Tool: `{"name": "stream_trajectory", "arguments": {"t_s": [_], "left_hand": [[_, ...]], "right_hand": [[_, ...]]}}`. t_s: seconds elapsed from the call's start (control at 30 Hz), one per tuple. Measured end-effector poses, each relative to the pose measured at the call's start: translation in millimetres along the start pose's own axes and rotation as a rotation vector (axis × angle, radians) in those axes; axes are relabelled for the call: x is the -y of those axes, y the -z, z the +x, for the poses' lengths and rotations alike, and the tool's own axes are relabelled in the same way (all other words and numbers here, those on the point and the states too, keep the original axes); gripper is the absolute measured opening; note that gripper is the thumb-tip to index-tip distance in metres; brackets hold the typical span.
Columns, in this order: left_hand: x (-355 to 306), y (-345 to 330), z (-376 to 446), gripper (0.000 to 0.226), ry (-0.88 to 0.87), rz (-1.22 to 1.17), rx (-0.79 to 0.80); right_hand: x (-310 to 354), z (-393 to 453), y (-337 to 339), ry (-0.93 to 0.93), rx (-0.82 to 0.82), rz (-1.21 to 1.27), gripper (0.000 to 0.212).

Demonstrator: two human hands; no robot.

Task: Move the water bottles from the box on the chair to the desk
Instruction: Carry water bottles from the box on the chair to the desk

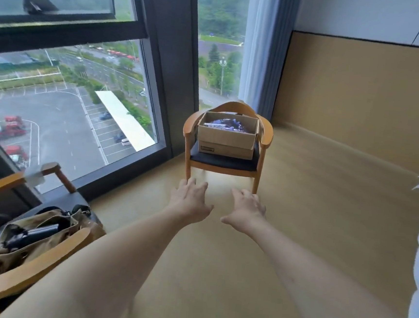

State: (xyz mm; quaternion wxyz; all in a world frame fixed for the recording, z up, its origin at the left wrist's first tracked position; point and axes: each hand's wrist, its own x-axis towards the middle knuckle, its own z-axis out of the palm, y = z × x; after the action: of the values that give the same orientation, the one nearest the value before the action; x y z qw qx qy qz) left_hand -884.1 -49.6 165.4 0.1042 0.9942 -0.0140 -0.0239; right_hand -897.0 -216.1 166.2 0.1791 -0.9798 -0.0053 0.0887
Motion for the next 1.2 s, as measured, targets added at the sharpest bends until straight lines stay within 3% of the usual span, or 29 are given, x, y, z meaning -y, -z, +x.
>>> {"name": "stream_trajectory", "arguments": {"t_s": [0.2, 0.63, 0.9, 1.2], "left_hand": [[8, 22, 122, 0.06, 0.049, 0.01, -0.013], [29, 12, 383, 0.053, -0.08, 0.018, 0.044], [44, 41, 577, 0.064, -0.133, -0.044, 0.065], [67, 14, 704, 0.063, -0.122, -0.014, 0.184]], "right_hand": [[12, 124, 35, 0.023, 0.0, 0.005, 0.083], [25, 368, 35, -0.081, 0.059, 0.003, 0.089], [34, 525, 76, -0.163, 0.039, -0.034, 0.085], [28, 647, 73, -0.241, 0.11, -0.027, 0.083]]}}
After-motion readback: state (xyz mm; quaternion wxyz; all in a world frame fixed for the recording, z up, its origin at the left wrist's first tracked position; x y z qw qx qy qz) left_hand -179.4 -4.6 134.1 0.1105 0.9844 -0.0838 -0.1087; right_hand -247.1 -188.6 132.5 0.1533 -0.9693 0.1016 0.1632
